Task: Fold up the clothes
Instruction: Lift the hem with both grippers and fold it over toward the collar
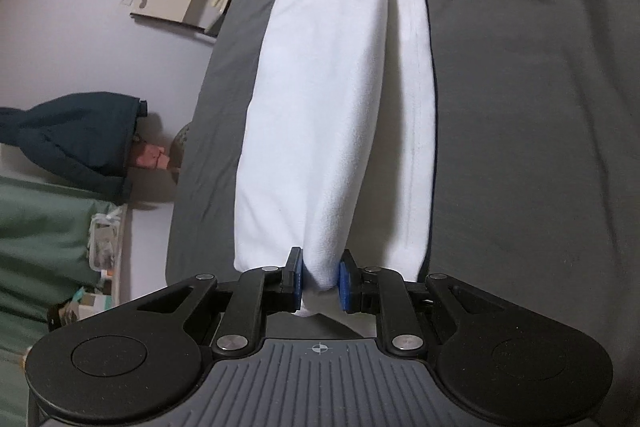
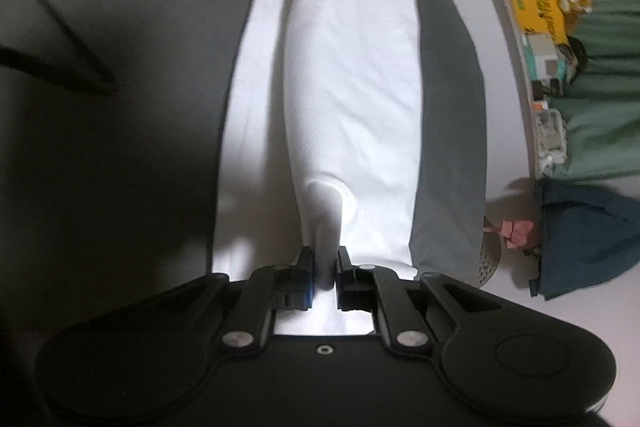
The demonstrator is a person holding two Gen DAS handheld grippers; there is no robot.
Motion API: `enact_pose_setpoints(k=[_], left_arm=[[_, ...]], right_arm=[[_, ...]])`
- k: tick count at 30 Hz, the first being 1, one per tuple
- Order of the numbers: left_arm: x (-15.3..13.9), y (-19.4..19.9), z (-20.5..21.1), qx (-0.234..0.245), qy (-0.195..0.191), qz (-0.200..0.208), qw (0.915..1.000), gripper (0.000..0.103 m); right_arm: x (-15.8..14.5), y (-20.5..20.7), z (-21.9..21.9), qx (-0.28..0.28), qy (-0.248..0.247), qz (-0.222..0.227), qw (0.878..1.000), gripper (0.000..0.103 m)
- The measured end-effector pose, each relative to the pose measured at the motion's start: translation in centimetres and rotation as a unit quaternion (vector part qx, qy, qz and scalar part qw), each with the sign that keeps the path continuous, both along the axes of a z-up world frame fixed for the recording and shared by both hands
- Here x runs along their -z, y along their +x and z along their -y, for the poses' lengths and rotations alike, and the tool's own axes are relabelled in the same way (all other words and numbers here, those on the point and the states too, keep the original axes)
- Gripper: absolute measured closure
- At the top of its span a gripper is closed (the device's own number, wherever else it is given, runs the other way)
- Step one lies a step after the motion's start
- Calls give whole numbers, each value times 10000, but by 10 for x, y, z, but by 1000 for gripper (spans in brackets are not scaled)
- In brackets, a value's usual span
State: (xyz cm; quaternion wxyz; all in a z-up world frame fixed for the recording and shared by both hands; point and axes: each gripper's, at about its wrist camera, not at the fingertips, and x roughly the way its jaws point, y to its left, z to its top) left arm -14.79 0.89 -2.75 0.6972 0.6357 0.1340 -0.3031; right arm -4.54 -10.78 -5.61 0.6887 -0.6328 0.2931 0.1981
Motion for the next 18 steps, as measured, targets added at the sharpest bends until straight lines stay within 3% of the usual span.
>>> enact_pose_setpoints(k=[6, 10, 18], left_arm=[[8, 1, 4, -271, -57, -390, 9989, 85], [5, 19, 6, -561, -342, -470, 9967, 85], [9, 22, 6, -823, -486, -333, 9949, 85]], right_arm=[[7, -9, 1, 85, 112, -133, 9998, 92], [11, -11, 3, 232, 277, -120, 9993, 91], [7, -14, 5, 412, 470, 15, 9980, 90]])
